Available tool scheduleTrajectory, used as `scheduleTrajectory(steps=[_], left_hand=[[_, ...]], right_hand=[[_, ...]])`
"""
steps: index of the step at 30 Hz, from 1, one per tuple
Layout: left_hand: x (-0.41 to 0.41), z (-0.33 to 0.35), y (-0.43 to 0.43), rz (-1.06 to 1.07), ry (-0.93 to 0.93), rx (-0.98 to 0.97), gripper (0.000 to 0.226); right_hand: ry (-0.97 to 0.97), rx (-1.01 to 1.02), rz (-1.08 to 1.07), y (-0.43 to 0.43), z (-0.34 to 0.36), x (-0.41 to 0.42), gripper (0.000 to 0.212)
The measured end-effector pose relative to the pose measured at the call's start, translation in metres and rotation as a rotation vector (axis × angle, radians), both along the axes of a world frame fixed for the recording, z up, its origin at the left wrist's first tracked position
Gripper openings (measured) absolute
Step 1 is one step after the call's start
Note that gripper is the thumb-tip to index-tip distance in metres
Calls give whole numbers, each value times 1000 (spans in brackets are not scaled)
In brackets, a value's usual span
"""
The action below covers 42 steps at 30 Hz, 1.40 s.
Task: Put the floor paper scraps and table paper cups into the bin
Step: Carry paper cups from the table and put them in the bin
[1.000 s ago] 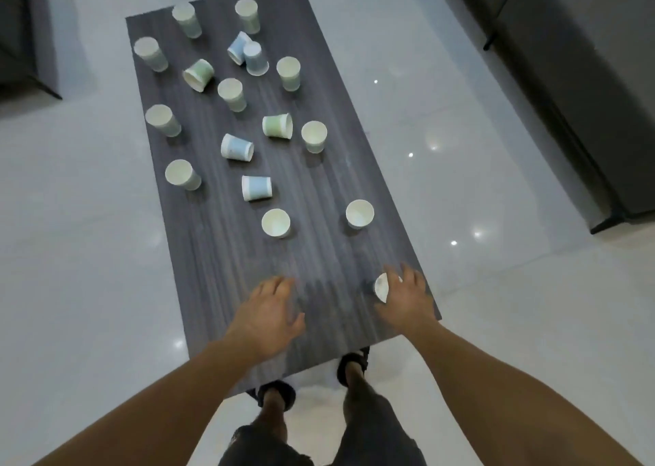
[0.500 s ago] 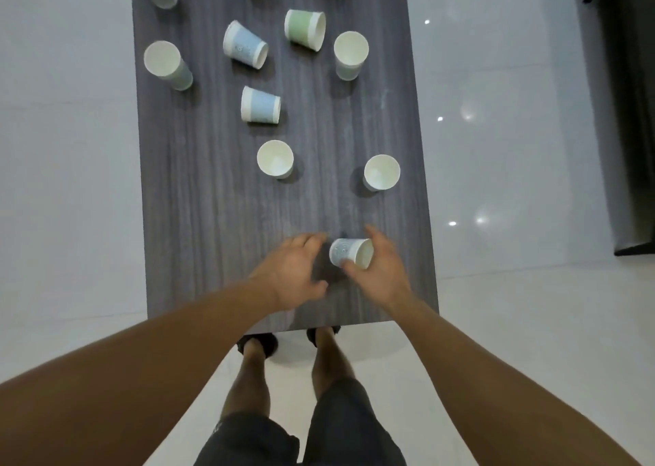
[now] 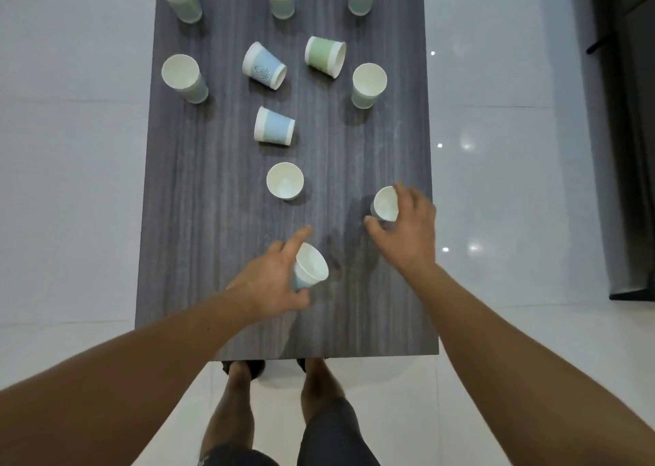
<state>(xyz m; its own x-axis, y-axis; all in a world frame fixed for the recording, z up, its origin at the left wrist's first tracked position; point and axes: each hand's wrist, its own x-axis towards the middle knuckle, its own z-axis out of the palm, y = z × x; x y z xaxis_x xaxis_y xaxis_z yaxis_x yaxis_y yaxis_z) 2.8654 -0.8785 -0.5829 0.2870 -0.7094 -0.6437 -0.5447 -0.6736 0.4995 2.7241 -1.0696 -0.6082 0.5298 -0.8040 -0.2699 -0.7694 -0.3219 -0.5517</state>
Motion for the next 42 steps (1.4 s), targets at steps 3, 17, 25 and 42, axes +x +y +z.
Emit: scheduleTrajectory(steps=[3,17,25,42], left_hand=[[6,-2,9,28,-48,-7,90],[17,62,64,417,-138,-135,95],[7,133,165,561,-306,-90,83],[-40,236,577,1221,-502,-146,85]], right_hand=[[301,-55,195,-26,-21,12,93],[259,97,499,58,25,37,62],[185,42,797,165,129,62,64],[61,-239,1417,546,258,137,67]])
